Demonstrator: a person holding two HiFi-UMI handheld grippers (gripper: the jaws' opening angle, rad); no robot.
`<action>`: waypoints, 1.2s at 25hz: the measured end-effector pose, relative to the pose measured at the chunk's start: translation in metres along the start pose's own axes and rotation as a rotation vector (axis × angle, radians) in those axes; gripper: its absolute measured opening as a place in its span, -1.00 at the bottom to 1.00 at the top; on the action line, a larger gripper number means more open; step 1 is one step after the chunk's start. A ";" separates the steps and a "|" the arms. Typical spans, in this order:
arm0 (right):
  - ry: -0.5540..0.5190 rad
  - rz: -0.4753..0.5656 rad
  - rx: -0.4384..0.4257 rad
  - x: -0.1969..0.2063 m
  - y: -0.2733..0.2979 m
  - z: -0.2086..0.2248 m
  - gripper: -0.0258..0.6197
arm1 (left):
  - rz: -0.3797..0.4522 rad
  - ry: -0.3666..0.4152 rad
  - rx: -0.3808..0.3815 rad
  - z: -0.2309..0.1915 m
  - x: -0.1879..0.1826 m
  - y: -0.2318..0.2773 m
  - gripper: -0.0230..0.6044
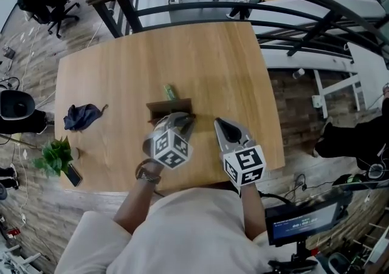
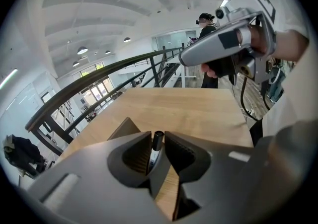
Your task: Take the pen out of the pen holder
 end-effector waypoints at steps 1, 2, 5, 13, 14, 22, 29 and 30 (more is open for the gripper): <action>0.001 -0.002 -0.001 0.001 0.001 0.000 -0.91 | -0.004 0.003 0.003 0.000 0.001 0.002 -0.66; 0.001 -0.005 -0.001 0.001 0.002 0.000 -0.91 | -0.009 0.006 0.007 0.000 0.002 0.003 -0.66; 0.004 -0.014 -0.002 0.004 0.004 0.000 -0.91 | -0.022 0.014 0.018 0.001 0.005 0.008 -0.65; 0.013 -0.037 -0.005 0.011 0.008 -0.001 -0.91 | -0.044 0.026 0.048 0.007 0.011 0.017 -0.61; 0.014 -0.038 -0.006 0.012 0.009 -0.001 -0.91 | -0.046 0.028 0.049 0.007 0.012 0.018 -0.61; 0.016 -0.057 -0.008 0.016 0.013 -0.002 -0.91 | -0.056 0.035 0.056 0.006 0.018 0.023 -0.60; 0.015 -0.064 -0.008 0.017 0.016 0.002 -0.91 | -0.054 0.032 0.065 0.007 0.019 0.027 -0.60; 0.015 -0.066 -0.009 0.018 0.016 0.003 -0.91 | -0.052 0.031 0.068 0.007 0.019 0.028 -0.61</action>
Point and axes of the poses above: the fingertips, and each gripper's own axes: y forward along the fingers, z to its right, x out of its underside, the point moved 2 cm from there along -y, backward along the fingers, and after that the axes turned 4 degrees about y, right-handed, at the moved point
